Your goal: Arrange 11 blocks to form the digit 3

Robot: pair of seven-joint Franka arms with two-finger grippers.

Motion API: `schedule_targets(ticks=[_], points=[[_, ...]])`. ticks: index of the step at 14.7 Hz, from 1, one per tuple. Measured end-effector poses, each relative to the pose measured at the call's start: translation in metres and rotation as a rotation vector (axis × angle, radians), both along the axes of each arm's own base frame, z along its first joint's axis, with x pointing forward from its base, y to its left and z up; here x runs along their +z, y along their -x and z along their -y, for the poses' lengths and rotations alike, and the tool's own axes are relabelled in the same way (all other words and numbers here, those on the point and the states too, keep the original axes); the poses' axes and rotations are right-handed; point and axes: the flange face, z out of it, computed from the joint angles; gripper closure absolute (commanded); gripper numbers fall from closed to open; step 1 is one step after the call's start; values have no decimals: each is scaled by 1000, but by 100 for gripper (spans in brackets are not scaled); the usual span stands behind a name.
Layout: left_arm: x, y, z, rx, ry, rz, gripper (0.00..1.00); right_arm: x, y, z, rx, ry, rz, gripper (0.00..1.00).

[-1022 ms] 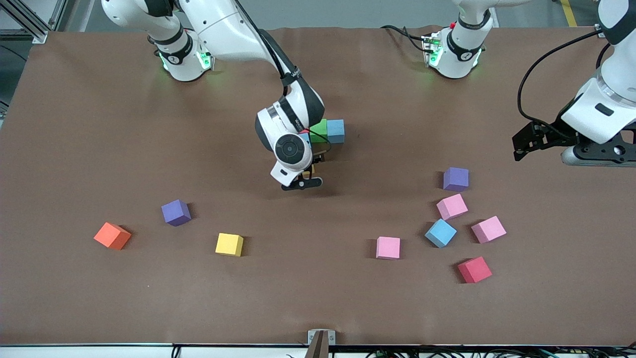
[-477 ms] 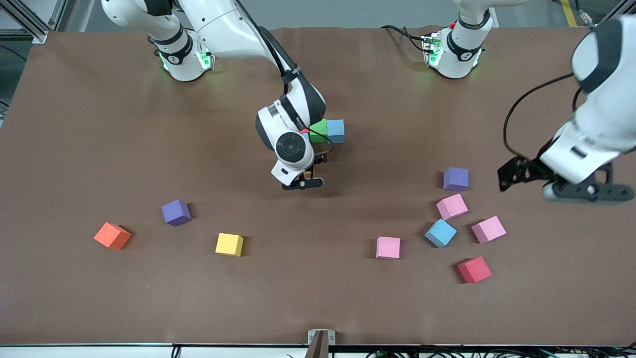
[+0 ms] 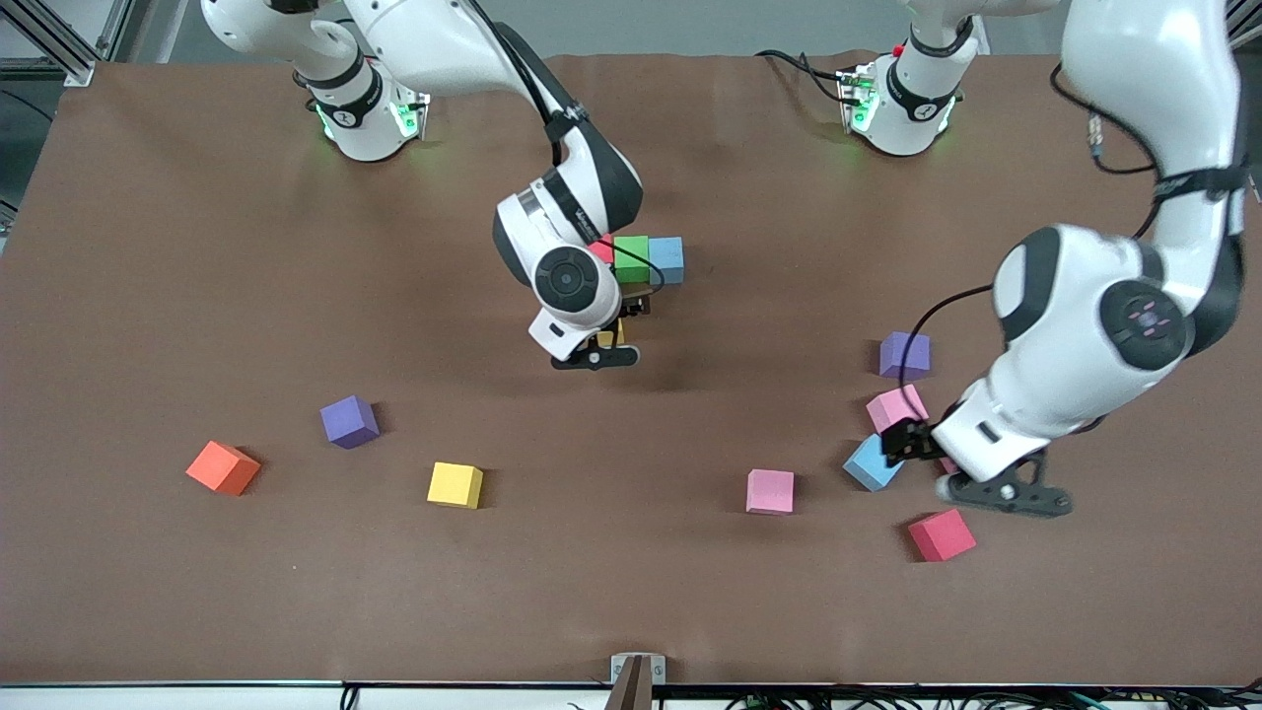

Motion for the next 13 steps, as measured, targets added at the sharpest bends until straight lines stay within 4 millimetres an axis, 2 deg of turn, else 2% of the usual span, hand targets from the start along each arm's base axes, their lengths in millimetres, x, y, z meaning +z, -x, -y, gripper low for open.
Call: schedule_targets(ticks=[1,3,6,8,10,13], points=[[-15,-5,11,-7,8,2,0,15,-14,17,-39,5,13,0],[-43,-13,31,-15,19,-3,0,34,-50,67,-119,20,44,0],[-80,-19,64,22,41,7,0,37,-107,149,-214,71,155,0],[-105,-17,81,26,28,-1,0,39,-139,196,-274,75,250,0],[-127,-13,95,35,17,-4,0,36,-159,220,-300,48,334,0],[-150,-9,109,56,25,-5,0,14,-173,233,-165,31,404,0]])
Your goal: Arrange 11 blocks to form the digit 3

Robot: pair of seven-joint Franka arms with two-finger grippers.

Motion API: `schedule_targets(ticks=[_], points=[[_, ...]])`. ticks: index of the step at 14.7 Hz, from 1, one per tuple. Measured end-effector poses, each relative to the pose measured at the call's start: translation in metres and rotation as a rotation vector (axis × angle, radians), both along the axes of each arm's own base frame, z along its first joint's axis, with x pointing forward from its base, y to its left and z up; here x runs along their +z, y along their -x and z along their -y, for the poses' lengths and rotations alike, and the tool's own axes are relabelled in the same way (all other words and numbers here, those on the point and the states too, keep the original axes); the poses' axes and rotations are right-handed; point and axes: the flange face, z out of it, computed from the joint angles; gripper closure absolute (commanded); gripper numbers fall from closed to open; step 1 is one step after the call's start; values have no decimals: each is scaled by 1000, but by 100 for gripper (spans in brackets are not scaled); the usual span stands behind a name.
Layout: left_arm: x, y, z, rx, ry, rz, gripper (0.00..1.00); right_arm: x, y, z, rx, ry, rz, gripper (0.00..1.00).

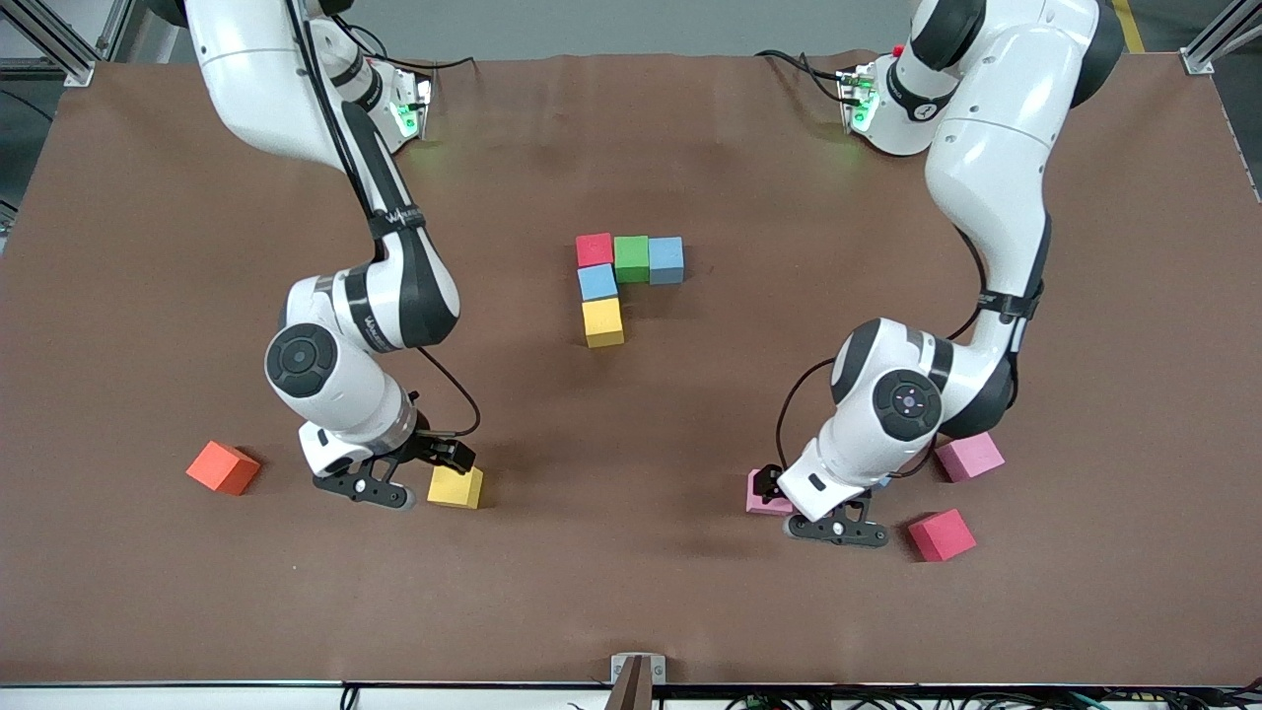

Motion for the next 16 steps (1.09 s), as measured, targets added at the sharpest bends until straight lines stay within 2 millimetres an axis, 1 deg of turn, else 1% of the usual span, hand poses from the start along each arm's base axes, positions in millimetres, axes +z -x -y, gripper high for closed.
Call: schedule_targets(ticks=[2,4,5,7,8,9,11,13,14,16], points=[[-13,3,7,21,1,-11,0,-22,-7,16,100,27,9,0],[-27,4,14,40,-11,-16,2,-34,-12,28,156,44,21,0],[-35,6,17,44,-19,-21,3,-37,-13,33,163,46,23,0],[-47,7,19,43,-26,-28,6,-37,-15,34,167,45,38,0],[-51,6,18,44,-27,-29,12,-38,-15,31,171,43,44,0],[-53,5,18,45,-28,-29,25,-39,-15,27,176,40,47,0],[-53,3,17,47,-28,-25,59,-43,-15,17,190,35,47,0],[-48,1,16,52,-28,-15,80,-51,-13,8,198,33,40,0],[-45,1,20,65,-25,-10,85,-55,-13,6,200,34,37,0],[-29,2,27,121,-19,0,87,-62,-13,6,201,37,31,0]])
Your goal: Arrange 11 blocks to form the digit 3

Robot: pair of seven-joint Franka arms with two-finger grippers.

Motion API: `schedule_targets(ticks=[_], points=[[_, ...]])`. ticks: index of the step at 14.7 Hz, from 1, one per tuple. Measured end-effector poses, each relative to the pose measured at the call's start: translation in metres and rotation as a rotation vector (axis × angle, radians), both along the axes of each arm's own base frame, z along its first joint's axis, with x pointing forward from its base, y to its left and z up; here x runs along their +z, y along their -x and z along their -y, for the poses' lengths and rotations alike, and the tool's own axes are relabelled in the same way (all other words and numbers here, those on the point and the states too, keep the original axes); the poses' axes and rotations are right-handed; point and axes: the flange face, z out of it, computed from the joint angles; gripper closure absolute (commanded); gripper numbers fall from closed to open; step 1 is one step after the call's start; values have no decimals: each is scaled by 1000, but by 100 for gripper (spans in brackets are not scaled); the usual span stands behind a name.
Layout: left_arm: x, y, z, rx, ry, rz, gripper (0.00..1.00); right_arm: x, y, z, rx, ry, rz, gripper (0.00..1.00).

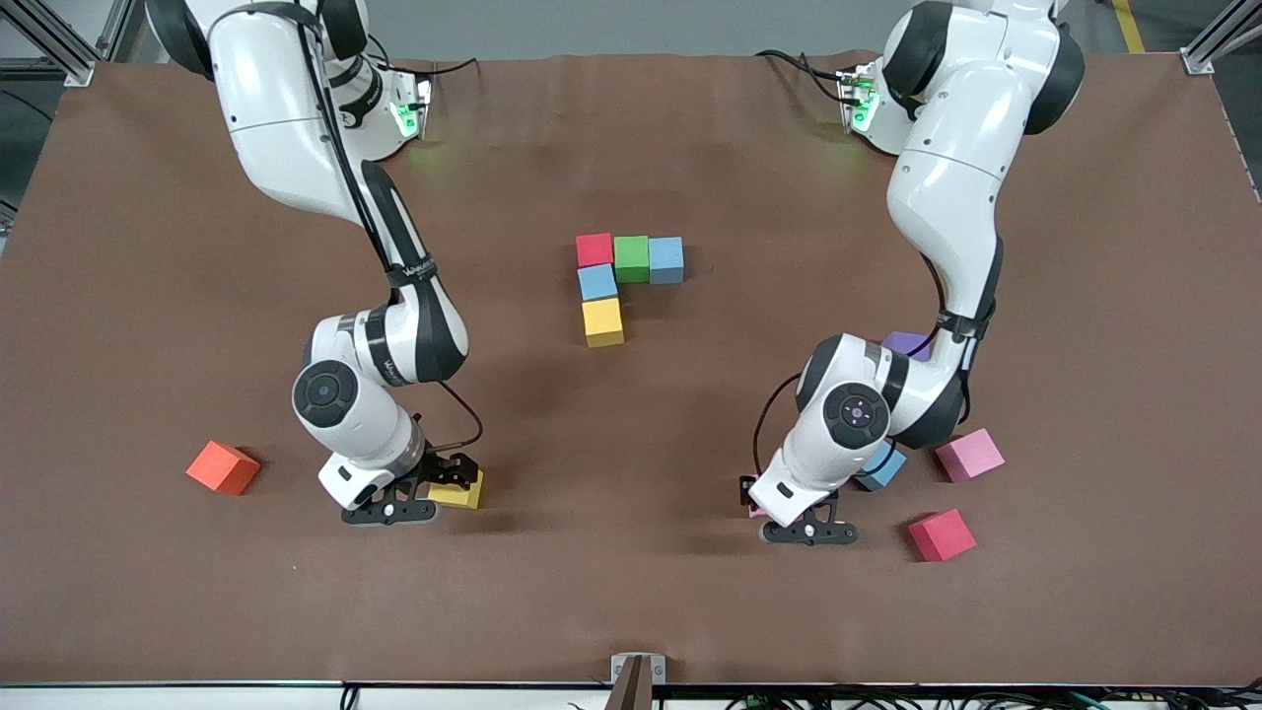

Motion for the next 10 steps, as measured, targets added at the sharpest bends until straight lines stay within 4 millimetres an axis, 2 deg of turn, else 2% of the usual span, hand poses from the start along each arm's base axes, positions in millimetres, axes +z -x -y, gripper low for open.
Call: schedule_targets(ticks=[3,5,7,10], points=[[39,12,5,146,-20,-85,84,-4,1,-6,-17,-8,-6,0],[65,30,16,228,-38,-133,83,-6,4,-14,-27,-18,-13,0],[72,60,32,312,-52,-166,84,-9,5,-17,-30,-19,-17,0],[60,115,65,478,-69,-201,85,-12,6,-16,-30,-17,-21,0]])
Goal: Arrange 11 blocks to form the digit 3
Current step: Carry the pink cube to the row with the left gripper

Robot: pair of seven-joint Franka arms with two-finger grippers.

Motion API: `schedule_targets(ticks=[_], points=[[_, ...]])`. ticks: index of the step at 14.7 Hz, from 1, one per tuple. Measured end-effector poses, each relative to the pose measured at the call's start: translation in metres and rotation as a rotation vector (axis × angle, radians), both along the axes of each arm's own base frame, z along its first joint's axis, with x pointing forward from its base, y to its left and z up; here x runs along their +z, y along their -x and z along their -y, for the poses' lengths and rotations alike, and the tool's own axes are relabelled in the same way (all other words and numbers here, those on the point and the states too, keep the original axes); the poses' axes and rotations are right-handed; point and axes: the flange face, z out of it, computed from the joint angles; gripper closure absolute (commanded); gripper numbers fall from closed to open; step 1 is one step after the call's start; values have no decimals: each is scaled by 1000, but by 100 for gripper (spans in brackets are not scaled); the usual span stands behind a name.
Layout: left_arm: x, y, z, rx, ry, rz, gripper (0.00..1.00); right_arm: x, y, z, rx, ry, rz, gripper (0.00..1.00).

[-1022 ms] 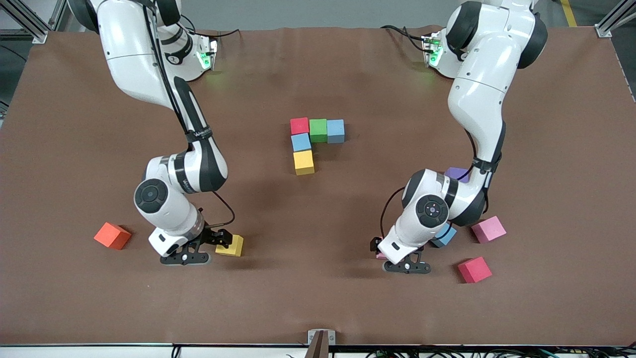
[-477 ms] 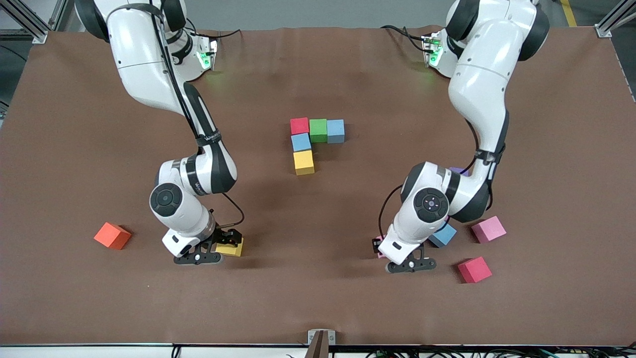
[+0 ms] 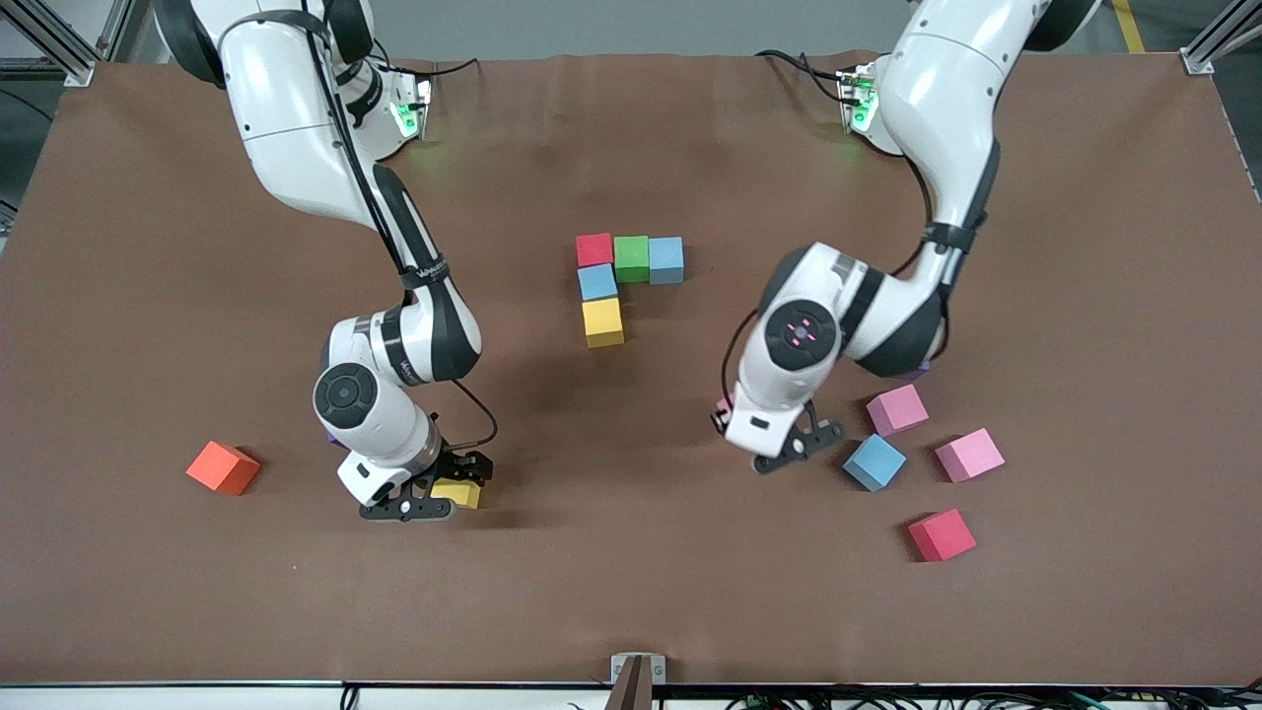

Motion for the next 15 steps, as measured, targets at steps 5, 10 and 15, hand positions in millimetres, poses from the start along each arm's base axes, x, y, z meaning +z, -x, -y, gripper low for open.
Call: schedule_targets(ticks=[5,10,15], points=[[-23,66,28,429,-56,2,85,-9,1,1,0,6,-11,0],[-46,114,66,888,-145,134,85,-14,-1,-1,2,9,-10,20],[-50,126,78,1183,-128,162,84,-15,-2,-2,4,10,-10,45]])
